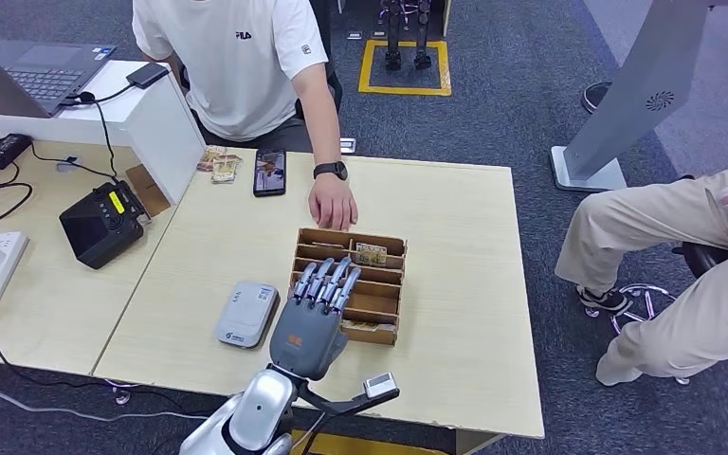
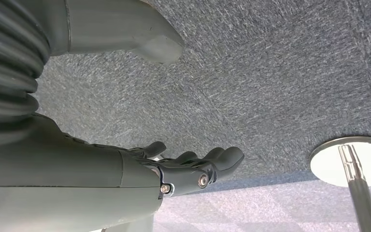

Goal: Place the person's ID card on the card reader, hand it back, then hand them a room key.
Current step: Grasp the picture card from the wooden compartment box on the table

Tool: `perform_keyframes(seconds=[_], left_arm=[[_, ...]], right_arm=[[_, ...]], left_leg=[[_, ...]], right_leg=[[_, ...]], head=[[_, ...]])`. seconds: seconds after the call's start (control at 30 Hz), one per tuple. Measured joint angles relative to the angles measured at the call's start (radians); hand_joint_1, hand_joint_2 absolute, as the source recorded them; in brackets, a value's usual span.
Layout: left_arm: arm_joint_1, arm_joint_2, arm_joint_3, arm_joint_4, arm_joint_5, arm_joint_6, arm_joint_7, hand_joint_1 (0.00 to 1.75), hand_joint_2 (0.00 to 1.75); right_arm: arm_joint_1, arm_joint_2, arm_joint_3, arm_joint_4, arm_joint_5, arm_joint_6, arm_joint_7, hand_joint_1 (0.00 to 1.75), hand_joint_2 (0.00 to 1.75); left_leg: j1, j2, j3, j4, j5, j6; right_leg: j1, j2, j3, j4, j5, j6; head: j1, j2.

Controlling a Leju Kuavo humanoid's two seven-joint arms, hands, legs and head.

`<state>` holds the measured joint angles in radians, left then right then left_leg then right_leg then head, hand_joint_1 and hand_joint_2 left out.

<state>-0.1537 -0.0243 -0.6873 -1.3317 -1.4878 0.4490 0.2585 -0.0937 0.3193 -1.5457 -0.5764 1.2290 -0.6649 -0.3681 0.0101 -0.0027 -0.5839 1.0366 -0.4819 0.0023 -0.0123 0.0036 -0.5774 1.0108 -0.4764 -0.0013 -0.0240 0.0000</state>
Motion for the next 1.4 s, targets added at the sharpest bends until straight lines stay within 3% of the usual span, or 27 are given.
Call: perform_keyframes(seconds=[0.6, 0.97, 1.4], left_arm=[[-0.032, -0.027, 0.030, 0.131, -0.008, -0.012, 0.055, 0.00, 1.75], [-0.057, -0.023, 0.038, 0.187, -0.008, -0.005, 0.143, 0.00, 1.75], [-0.057, -0.005, 0.076, 0.195, -0.008, 0.038, 0.131, 0.00, 1.75]], right_arm=[[0.000, 0.000, 0.001, 0.000, 0.010, 0.000, 0.012, 0.00, 1.75], [0.000, 0.000, 0.001, 0.000, 0.015, 0.000, 0.020, 0.00, 1.75], [0.000, 0.000, 0.000, -0.001, 0.018, 0.000, 0.019, 0.00, 1.75]], left_leg=[[0.000, 0.000, 0.000, 0.000, 0.000, 0.000], [0.000, 0.000, 0.000, 0.000, 0.000, 0.000], [0.000, 0.000, 0.000, 0.000, 0.000, 0.000]], right_leg=[[0.000, 0.000, 0.000, 0.000, 0.000, 0.000], [0.000, 0.000, 0.000, 0.000, 0.000, 0.000], [0.000, 0.000, 0.000, 0.000, 0.000, 0.000]], head=[[0.000, 0.000], [0.000, 0.000], [0.000, 0.000]])
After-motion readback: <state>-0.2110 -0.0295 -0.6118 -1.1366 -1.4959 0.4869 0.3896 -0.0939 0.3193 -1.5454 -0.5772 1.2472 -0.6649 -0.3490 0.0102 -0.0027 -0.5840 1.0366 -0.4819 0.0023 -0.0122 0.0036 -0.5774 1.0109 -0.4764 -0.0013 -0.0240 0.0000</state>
